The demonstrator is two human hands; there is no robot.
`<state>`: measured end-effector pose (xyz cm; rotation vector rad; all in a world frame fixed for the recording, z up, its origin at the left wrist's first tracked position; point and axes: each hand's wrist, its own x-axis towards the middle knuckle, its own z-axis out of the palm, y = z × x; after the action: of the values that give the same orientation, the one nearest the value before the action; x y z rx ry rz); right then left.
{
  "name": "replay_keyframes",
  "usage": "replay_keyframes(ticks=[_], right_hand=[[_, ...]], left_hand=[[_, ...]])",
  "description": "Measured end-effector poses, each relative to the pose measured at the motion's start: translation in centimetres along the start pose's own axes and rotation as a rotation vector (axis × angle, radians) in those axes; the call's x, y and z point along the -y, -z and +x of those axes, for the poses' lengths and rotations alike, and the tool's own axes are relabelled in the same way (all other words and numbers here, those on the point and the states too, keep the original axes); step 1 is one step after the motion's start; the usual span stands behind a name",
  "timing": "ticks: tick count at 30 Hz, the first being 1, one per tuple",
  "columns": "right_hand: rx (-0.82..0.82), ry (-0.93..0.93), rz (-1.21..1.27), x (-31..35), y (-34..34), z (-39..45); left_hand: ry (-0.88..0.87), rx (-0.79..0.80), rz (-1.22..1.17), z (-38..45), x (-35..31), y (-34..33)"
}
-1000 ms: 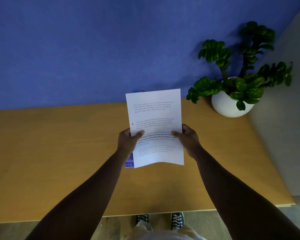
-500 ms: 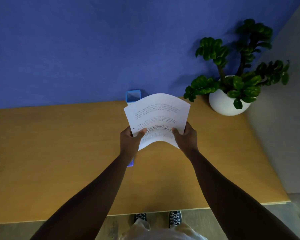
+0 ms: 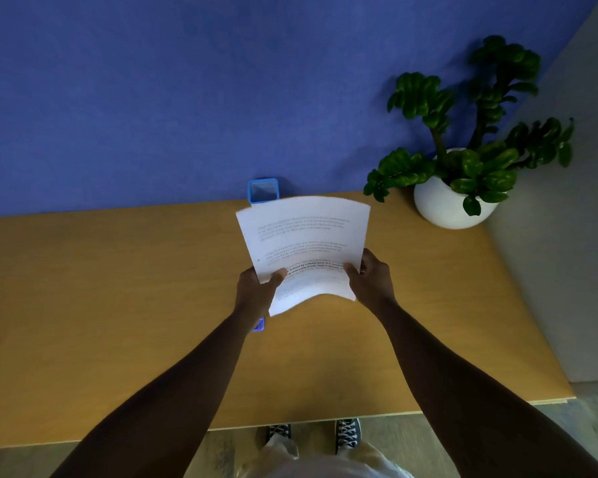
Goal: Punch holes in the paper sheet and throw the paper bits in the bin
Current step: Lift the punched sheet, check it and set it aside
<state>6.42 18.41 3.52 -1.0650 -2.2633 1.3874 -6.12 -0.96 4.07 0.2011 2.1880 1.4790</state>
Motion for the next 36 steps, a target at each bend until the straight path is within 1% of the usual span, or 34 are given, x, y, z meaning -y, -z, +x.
replay_keyframes(ticks=[3, 6, 9, 13, 21, 24, 32, 36], right_hand=[[0.014, 0.001, 0.008, 0.6, 0.2, 0.4], [0.055, -0.035, -0.002, 0.6, 0.2, 0.8], [0.096, -0.112, -0.032, -0.2, 0.1, 1.0], [0.089, -0.218, -0.062, -1.6, 0.5, 1.2], [-0.031, -0.353, -0.070, -3.6, 2.0, 2.9], [-0.077, -0.386, -0.095, -4.4, 2.8, 4.0], [-0.097, -0.430, -0.110, -6.3, 4.9, 7.8], [-0.181, -0.459, -0.074, -7.1, 5.7, 10.2]], left_hand=[[0.035, 0.007, -0.047, 0.2, 0.0, -0.1], [0.086, 0.039, -0.054, 0.3, 0.2, -0.2], [0.137, 0.091, -0.041, 0.3, 0.4, -0.5], [0.189, 0.129, -0.007, 0.7, 0.4, -1.3], [0.247, 0.153, 0.138, 3.4, -0.3, -4.2], [0.258, 0.177, 0.130, 4.7, -0.6, -5.7], [0.366, 0.211, 0.071, 8.1, -0.9, -9.9], [0.394, 0.223, 0.027, 10.1, -1.4, -11.8]])
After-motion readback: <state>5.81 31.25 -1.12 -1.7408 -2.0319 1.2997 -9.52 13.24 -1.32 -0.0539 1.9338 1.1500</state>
